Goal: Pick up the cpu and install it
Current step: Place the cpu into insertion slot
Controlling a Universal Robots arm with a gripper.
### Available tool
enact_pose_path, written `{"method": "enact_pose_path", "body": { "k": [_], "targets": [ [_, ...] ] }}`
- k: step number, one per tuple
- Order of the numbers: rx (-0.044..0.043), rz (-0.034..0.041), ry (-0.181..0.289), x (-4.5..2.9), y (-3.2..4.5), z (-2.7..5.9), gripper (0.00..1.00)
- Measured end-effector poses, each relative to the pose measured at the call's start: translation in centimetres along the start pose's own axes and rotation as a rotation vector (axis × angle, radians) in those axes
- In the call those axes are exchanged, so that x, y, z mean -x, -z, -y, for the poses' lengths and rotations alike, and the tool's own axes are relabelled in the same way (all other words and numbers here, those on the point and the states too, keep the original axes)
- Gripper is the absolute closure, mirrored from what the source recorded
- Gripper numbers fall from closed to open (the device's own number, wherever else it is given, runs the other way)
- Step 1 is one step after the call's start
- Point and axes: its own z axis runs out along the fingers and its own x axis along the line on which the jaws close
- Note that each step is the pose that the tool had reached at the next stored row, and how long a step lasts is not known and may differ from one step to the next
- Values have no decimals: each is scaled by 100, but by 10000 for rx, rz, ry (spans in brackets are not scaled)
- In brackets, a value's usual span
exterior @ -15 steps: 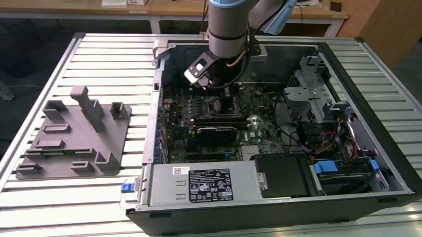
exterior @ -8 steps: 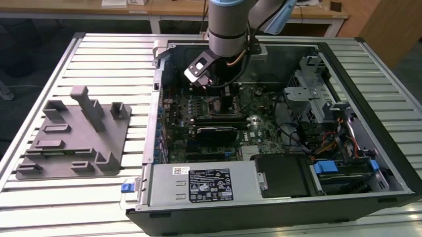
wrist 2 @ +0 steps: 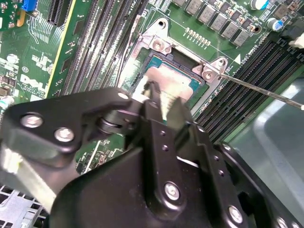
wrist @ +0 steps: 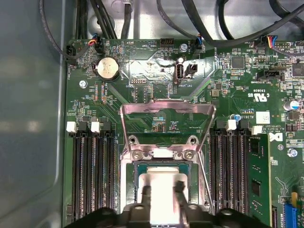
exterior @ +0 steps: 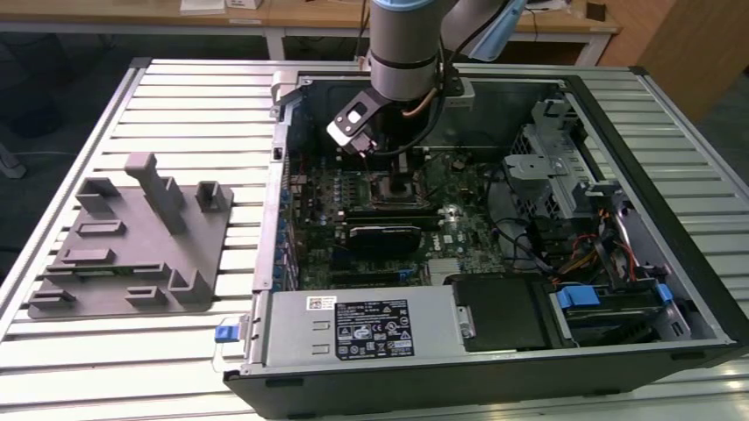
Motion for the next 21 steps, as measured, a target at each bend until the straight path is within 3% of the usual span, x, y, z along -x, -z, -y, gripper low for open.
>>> {"method": "enact_pose_path", "body": {
  "k": [6,21],
  "targets": [
    [0,1,0,0,3,0,88],
    [-66,-2,-2,-1,-8,-20,89]
  ]
}}
